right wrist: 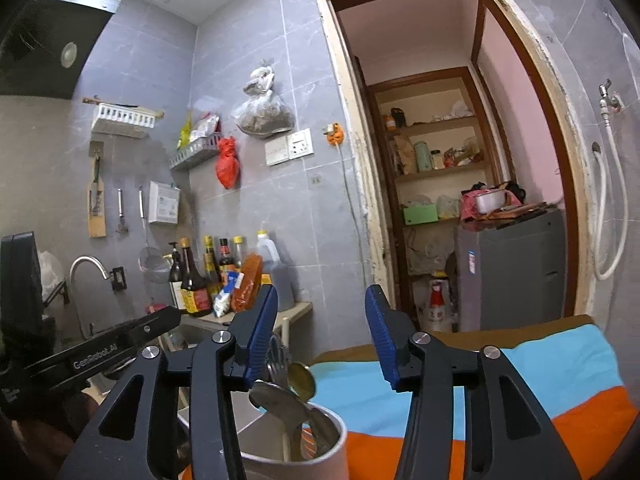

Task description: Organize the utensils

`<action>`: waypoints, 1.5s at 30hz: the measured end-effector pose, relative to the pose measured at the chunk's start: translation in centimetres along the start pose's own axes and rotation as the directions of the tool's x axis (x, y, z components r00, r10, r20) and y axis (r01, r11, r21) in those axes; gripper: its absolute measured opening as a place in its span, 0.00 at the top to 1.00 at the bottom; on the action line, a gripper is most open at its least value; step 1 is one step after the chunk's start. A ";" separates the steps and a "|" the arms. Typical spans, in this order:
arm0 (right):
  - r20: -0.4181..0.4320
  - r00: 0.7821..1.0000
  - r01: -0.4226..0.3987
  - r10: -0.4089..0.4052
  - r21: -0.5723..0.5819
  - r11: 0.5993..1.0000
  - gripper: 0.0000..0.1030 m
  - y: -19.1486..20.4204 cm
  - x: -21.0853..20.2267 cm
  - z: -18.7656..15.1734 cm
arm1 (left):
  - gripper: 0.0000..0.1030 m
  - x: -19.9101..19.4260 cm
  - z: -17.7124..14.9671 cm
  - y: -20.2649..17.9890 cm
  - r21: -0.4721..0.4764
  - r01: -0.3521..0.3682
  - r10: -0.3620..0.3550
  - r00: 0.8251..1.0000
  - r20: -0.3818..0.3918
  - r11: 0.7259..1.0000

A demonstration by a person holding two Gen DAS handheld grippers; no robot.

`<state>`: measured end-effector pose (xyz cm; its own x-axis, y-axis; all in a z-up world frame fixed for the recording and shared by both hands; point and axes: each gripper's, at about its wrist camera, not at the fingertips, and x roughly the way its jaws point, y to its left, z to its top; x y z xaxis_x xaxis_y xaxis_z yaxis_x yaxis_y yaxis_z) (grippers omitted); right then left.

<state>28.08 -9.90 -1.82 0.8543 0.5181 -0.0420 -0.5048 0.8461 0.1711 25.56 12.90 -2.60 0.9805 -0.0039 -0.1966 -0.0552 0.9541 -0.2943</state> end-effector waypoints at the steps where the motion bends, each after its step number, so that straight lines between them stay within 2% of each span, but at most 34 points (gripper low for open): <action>1: -0.009 1.000 0.010 -0.010 -0.001 1.000 0.52 -0.1 -0.3 0.4 | 0.67 -0.4 0.3 -0.4 0.004 -0.004 0.004 1.000 -0.012 1.000; 2: -0.017 1.000 0.018 -0.018 0.000 1.000 0.50 -0.2 -0.7 0.8 | 0.64 -0.8 0.6 -0.7 0.007 -0.010 0.010 1.000 -0.021 1.000; 4: -0.033 0.999 0.044 -0.044 -0.001 0.999 0.47 -0.3 -1.5 1.7 | 0.50 -1.4 1.0 -1.4 0.008 -0.010 0.011 0.999 -0.045 1.000; 7: -0.054 0.996 0.073 -0.073 -0.002 0.997 0.43 -0.5 -2.8 2.8 | 0.35 -2.5 1.6 -2.8 0.025 -0.015 0.017 0.997 -0.078 1.000; 9: -0.068 0.993 0.095 -0.094 0.007 0.995 0.35 -0.7 -3.9 3.6 | 0.28 -3.3 2.1 -3.7 0.036 -0.026 0.029 0.995 -0.097 0.999; 13: -0.120 0.985 0.128 -0.123 0.032 0.991 0.26 -1.2 -5.8 4.9 | 0.14 -5.0 2.8 -5.2 0.047 -0.047 0.053 0.989 -0.139 0.998; 17: -0.168 0.976 0.149 -0.139 0.046 0.988 0.17 -1.7 -7.9 5.9 | 0.11 -7.0 3.0 -6.5 0.067 -0.074 0.083 0.984 -0.160 0.995; 23: -0.190 0.971 0.154 -0.145 0.036 0.987 0.00 -1.6 -12.2 7.4 | 0.10 -10.8 2.9 -8.5 0.110 -0.140 0.157 0.974 -0.165 0.984; 28: -0.201 0.969 0.151 -0.146 0.012 0.988 0.00 -1.0 -16.4 8.4 | 0.09 -14.7 2.4 -9.7 0.104 -0.173 0.188 0.970 -0.157 0.979; 33: -0.209 0.965 0.163 -0.159 0.002 0.987 0.00 -0.6 -20.3 8.4 | 0.08 -18.7 1.4 -11.3 0.131 -0.176 0.195 0.969 -0.154 0.976; 40: -0.248 0.952 0.179 -0.179 -0.022 0.984 0.00 0.2 -25.0 7.6 | 0.08 -22.7 -0.2 -13.4 0.173 -0.130 0.158 0.974 -0.162 0.976; 45: -0.244 0.949 0.191 -0.199 -0.056 0.980 0.00 1.0 -27.9 7.3 | 0.08 -25.2 -2.1 -13.9 0.158 -0.065 0.094 0.979 -0.181 0.985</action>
<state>4.63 -24.40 6.69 0.8810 0.3539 -0.3141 -0.3383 0.9352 0.1048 1.23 -0.94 4.46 0.9204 0.0315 -0.3896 -0.0887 0.9876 -0.1297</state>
